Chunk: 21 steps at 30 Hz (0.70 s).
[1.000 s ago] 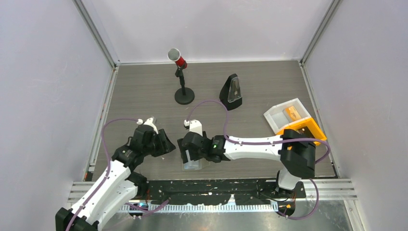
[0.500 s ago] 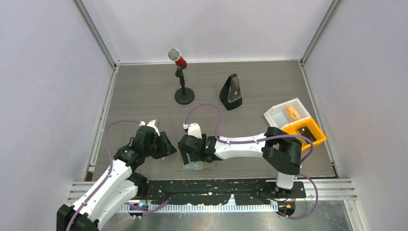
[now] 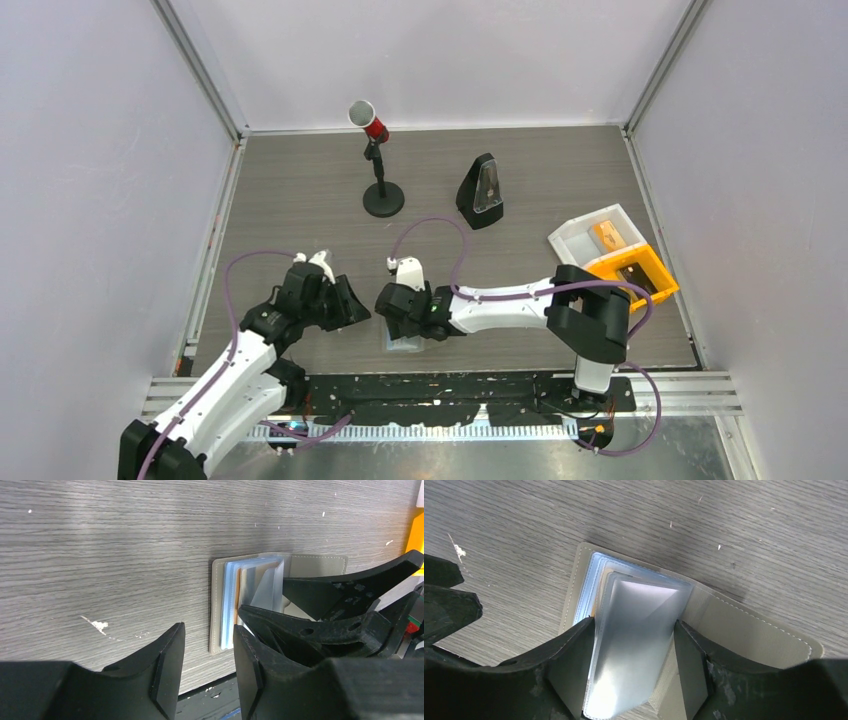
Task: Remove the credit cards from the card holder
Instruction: Remove the credit card from the card holder.
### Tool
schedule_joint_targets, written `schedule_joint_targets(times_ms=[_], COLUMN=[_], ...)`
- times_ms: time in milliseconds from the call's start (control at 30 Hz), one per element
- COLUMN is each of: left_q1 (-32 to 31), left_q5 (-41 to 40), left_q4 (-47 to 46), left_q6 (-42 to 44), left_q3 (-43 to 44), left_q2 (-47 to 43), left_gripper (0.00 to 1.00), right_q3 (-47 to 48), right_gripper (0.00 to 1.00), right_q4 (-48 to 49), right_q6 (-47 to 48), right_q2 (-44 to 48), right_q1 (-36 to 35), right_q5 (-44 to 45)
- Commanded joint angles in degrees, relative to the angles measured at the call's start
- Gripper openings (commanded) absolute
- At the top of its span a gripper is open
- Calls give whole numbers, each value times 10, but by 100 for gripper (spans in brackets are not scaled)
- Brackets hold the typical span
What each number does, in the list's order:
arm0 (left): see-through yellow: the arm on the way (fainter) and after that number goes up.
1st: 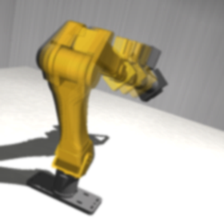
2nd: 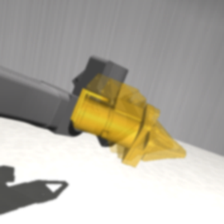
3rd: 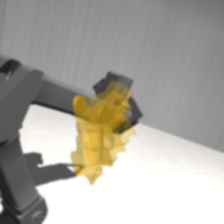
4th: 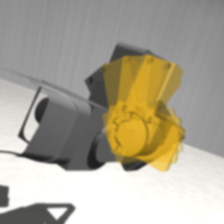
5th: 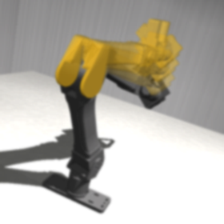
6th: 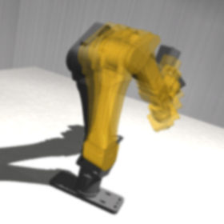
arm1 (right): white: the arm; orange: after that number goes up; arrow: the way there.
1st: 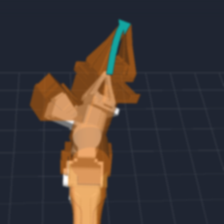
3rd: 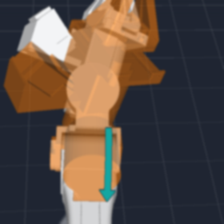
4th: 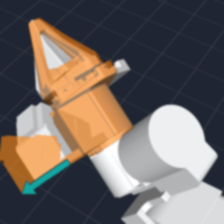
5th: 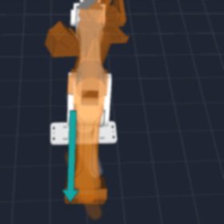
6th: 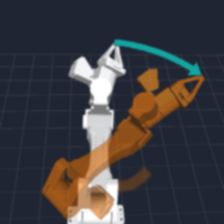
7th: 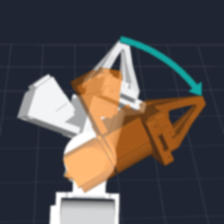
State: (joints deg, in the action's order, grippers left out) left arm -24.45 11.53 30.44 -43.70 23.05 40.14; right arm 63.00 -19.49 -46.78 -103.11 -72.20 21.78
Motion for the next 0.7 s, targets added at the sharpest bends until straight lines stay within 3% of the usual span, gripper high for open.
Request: schedule_joint_targets(times_ms=[0,367,667], left_q1=[3,3,2], left_q5=[24,101,128], left_q4=[-33,-114,-161], left_q6=[-4,-12,-5], left_q3=[-1,-18,-20], left_q2=[4,45,108], left_gripper=[42,40,38], right_q3=[-11,-113,-261], right_gripper=[61,44,40], right_q4=[23,149,370], right_q6=[-11,-6,-15], right_q2=[33,102,162], right_q1=[0,13,56], right_q5=[19,-9,-95])
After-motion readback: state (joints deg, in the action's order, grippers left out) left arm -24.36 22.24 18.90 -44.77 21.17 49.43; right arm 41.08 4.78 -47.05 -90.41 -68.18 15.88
